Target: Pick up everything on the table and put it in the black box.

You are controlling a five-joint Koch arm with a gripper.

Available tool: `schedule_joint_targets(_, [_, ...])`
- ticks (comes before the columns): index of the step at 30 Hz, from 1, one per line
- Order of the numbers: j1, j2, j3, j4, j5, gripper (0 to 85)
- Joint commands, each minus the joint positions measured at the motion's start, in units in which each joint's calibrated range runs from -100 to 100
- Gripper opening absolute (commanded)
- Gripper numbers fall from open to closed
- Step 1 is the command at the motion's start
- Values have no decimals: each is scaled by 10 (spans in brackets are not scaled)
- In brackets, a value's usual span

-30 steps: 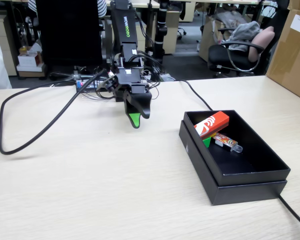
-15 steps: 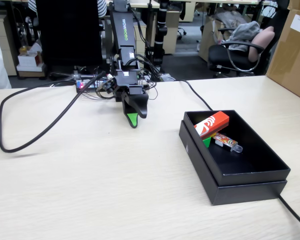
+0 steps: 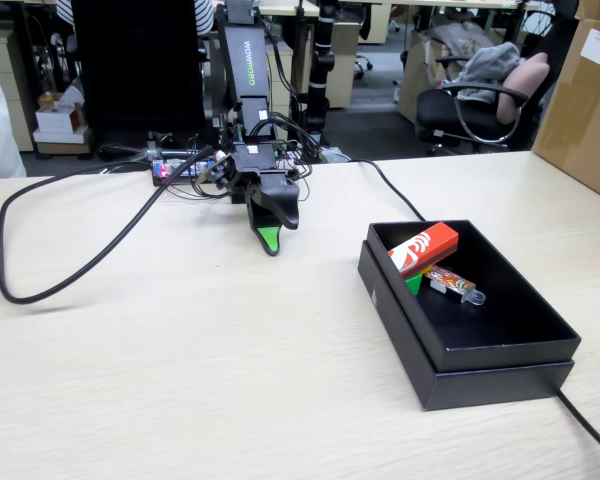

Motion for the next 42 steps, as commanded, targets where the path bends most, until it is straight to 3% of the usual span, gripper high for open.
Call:
schedule_joint_targets(1, [0, 16, 2, -1, 2, 477])
schedule_joint_targets(42, [-2, -29, -46, 19, 1, 487])
